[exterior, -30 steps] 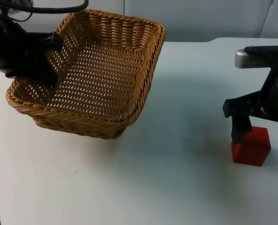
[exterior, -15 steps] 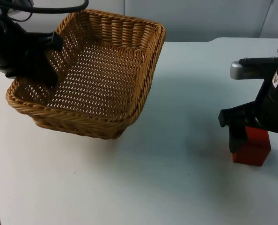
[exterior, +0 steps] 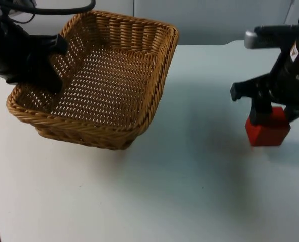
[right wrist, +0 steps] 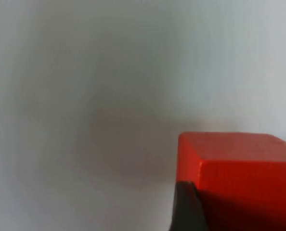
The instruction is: Pick up the basket with the left hand and place the cube into the basket with the right hand.
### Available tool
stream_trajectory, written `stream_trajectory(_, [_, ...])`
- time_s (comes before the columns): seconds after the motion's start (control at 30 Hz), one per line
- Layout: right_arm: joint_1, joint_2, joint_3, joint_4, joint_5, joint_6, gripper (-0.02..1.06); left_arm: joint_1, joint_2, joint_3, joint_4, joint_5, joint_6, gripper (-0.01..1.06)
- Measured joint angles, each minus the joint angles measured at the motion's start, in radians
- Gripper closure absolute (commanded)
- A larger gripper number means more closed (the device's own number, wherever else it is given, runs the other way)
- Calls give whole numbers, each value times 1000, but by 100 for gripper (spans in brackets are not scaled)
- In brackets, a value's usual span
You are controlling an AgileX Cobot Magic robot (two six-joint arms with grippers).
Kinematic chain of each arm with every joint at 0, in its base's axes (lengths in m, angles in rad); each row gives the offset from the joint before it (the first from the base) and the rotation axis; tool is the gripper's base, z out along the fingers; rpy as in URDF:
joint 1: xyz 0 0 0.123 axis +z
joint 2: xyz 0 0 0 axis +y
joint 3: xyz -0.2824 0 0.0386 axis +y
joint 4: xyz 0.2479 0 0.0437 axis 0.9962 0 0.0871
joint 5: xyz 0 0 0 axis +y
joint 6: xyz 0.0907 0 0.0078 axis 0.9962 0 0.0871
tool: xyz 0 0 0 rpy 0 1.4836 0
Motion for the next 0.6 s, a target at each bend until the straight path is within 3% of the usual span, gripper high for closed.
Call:
stream_trajectory(0.33, [2,-68,-222,-17,98,-41,73,0,0,0,0,4,0,105])
stream_trajectory(0.4, [18,-80,-317,72,113,-143,73,0,0,0,0,4,0,105])
stream_trajectory(0.43, [18,-80,-317,72,113,-143,73,0,0,0,0,4,0,105])
stream_trajectory(0.53, [69,-82,-398,258,90,-315,73,0,0,0,-9,4,0,105])
stream_trajectory(0.57, [69,-82,-398,258,90,-315,73,0,0,0,-9,4,0,105])
stream_trajectory(0.6, [92,-76,-420,328,72,-366,73,0,0,0,-11,4,0,105])
